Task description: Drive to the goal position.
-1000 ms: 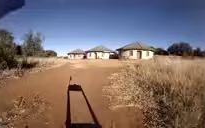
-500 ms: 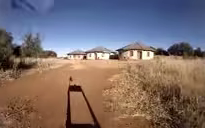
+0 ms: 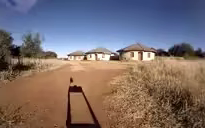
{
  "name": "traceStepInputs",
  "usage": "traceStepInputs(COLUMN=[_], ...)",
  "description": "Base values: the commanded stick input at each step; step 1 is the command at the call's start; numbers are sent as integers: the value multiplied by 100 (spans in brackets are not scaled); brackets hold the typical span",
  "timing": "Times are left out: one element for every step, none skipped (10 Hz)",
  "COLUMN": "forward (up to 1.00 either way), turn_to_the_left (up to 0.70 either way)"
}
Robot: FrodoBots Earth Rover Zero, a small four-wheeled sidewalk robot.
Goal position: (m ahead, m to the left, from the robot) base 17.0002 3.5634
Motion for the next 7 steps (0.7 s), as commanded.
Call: traceStepInputs(forward=[50, 50, 50, 50, 50, 50, 50], turn_to_the_left=[0, 0, 0, 0, 0, 0, 0])
